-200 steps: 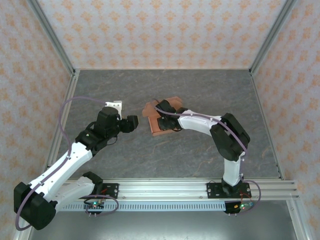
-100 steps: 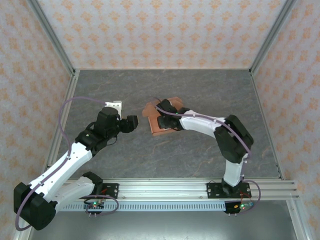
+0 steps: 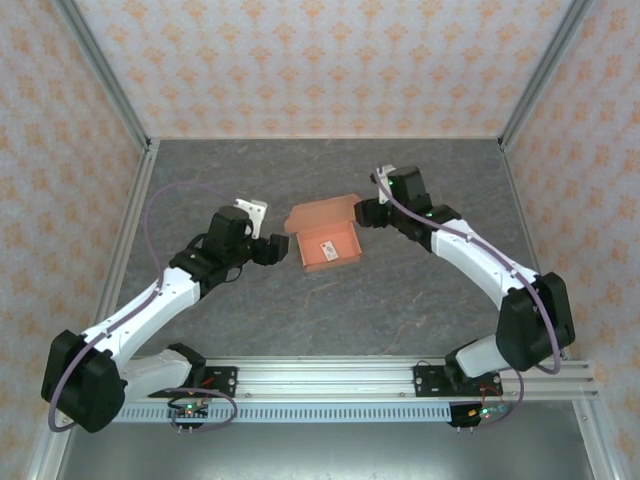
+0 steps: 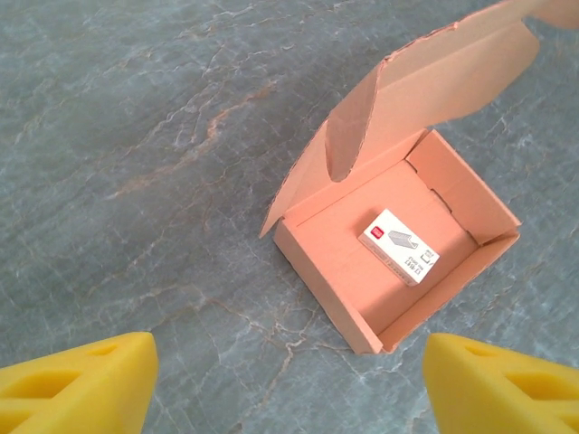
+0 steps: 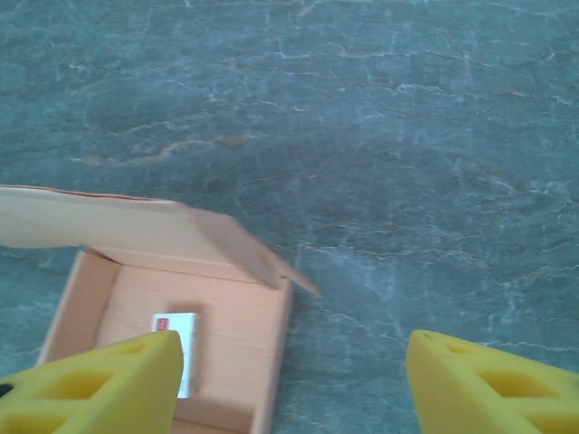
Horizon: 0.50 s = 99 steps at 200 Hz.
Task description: Fold the paper box
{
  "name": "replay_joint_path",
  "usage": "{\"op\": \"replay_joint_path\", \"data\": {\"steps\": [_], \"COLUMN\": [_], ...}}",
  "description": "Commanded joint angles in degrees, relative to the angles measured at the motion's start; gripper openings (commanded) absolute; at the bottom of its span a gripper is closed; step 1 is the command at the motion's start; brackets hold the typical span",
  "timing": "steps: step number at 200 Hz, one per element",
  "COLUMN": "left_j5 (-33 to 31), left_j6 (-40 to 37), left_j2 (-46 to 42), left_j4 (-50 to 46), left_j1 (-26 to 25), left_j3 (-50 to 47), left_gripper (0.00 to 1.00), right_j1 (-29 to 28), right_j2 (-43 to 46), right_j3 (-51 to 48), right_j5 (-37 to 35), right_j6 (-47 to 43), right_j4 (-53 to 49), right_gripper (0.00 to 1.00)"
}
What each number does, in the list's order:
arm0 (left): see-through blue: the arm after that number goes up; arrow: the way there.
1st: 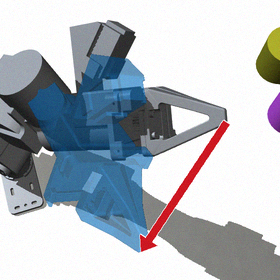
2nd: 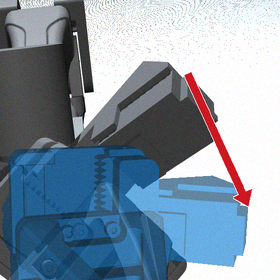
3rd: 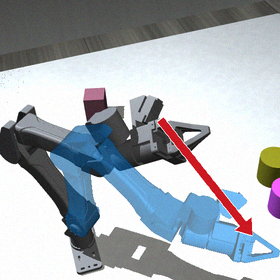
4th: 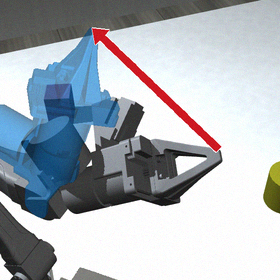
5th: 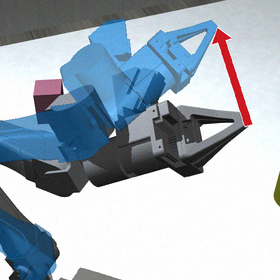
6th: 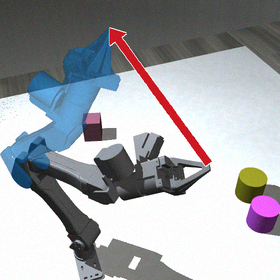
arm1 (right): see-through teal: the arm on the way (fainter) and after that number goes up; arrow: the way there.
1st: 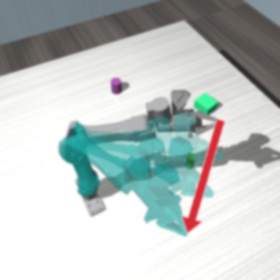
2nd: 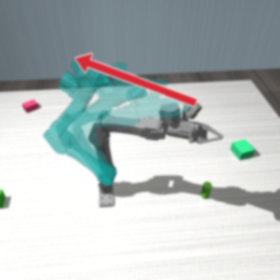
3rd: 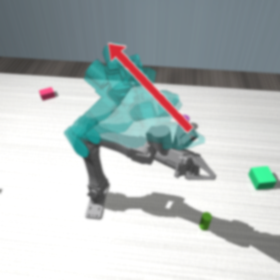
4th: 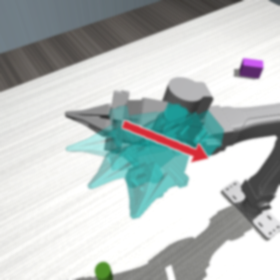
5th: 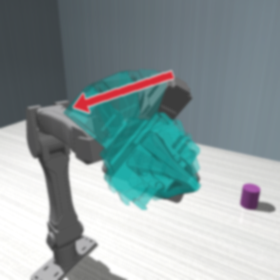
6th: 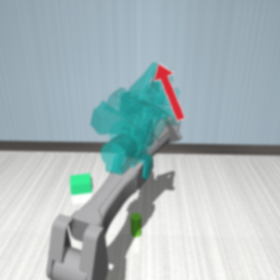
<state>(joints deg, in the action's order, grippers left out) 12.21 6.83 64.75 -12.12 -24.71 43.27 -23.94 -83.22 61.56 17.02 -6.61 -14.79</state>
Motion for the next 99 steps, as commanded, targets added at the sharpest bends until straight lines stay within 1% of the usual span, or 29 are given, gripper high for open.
{"op": "replay_joint_path", "data": {"steps": [1, 16, 33, 52, 99], "left_j5": [0.1, -0.3, -0.9, -1.3, 0.3], "left_j6": [-8.8, -11.5, -13.8, -15.1, -16.2], "left_j2": [1.9, 4.0, 6.3, 8.0, 12.2], "left_j4": [2.9, 2.4, 2.1, 2.6, 4.6], "left_j1": [0.3, 0.4, 0.4, 0.7, 2.2], "left_j3": [2.3, 3.2, 4.5, 5.3, 7.1], "left_gripper": [0.78, 0.77, 0.76, 0.76, 0.76], "right_j1": [1.5, 1.7, 2.3, 2.6, 3.4], "right_j2": [-2.6, -5.0, -7.8, -10.1, -12.6], "right_j3": [0.4, 0.9, 1.3, 1.4, 1.9], "right_j5": [8.1, 9.5, 11.6, 10.9, 9.8], "right_j6": [-7.6, -10.2, -11.5, -12.6, -13.8], "right_j4": [3.8, 5.2, 7.3, 9.5, 12.4], "right_gripper": [0.67, 0.67, 0.65, 0.64, 0.62]}}
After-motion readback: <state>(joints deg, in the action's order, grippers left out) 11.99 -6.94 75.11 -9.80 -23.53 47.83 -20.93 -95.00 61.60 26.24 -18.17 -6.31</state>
